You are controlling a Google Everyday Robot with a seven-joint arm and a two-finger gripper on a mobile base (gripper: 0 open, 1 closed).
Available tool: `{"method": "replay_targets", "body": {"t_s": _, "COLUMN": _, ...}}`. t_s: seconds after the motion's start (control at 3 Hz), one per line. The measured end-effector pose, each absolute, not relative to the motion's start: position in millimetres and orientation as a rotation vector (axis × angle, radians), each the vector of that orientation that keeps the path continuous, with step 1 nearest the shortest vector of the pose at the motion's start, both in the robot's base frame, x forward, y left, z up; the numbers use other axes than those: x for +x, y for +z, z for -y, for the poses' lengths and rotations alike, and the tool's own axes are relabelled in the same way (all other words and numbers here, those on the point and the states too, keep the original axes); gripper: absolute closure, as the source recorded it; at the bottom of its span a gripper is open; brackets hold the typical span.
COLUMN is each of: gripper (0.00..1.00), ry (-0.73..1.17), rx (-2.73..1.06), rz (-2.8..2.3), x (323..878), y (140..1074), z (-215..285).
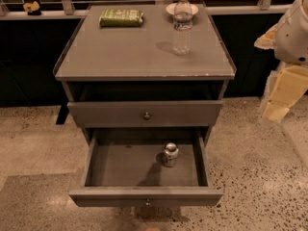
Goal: Pick 7up can from middle drawer and place on counter
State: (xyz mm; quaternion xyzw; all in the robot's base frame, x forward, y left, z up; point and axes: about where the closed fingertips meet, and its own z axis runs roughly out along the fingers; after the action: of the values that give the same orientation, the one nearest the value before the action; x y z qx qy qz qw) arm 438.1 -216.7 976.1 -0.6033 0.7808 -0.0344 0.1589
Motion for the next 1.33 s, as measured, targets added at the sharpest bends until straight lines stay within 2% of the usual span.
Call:
{"method": "replay_targets", "body": {"t_s": 0.67, "gripper": 0.0, "ry": -0.102, "rx": -1.72, "rz": -2.24, "x": 425.5, "y": 969.2, "z": 217.2}}
{"method": "replay_targets", "body": {"t_s": 1.33, "gripper": 0.0, "ry": 0.092, "rx": -1.625, "rz": -2.283, "x": 410.1, "y": 907.9, "z": 235.8}}
